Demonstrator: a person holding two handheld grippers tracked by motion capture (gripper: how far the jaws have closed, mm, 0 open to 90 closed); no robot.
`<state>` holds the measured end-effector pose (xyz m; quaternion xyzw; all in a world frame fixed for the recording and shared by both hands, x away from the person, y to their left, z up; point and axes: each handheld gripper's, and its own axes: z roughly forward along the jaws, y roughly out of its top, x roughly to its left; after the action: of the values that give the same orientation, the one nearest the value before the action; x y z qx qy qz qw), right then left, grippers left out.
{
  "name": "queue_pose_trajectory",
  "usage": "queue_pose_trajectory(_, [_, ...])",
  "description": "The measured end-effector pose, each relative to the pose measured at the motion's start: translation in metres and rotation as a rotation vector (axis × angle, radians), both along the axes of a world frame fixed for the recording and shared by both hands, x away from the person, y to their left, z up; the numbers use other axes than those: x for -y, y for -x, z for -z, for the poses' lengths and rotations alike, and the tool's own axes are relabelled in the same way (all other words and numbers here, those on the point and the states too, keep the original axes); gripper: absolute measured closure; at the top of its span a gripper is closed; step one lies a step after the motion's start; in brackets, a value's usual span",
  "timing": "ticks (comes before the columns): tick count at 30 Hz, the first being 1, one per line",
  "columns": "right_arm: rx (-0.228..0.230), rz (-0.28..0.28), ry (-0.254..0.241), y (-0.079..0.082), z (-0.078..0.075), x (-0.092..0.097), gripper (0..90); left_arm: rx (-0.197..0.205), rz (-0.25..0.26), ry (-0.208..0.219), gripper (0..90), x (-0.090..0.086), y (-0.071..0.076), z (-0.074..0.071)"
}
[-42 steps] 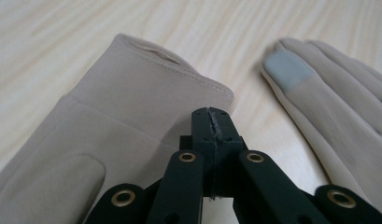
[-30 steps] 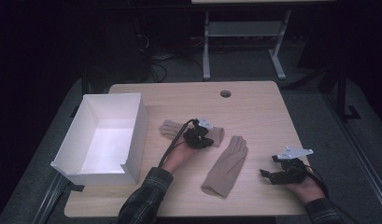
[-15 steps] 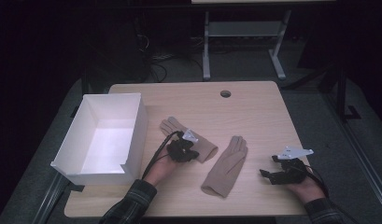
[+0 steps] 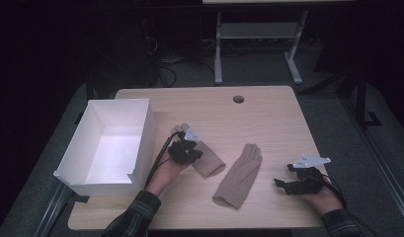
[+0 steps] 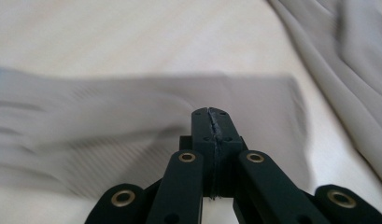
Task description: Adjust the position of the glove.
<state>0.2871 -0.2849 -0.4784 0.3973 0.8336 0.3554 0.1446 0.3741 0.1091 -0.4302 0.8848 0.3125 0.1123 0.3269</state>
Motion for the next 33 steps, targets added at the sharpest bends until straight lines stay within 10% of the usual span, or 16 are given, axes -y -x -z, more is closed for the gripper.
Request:
queue_pose_trajectory(3, [0.001, 0.000, 0.000, 0.000, 0.000, 0.000, 20.1, 0.042, -0.060, -0.031, 89.7, 0.004, -0.021, -0.002])
queue_pose_trajectory(12, [0.005, -0.002, -0.001, 0.000, 0.000, 0.000, 20.2, 0.007, -0.119, -0.060, 89.7, 0.004, -0.064, 0.018])
queue_pose_trajectory(33, [0.008, -0.003, -0.001, 0.000, 0.001, 0.000, 20.2, -0.027, 0.028, -0.049, 89.7, 0.046, -0.069, 0.026])
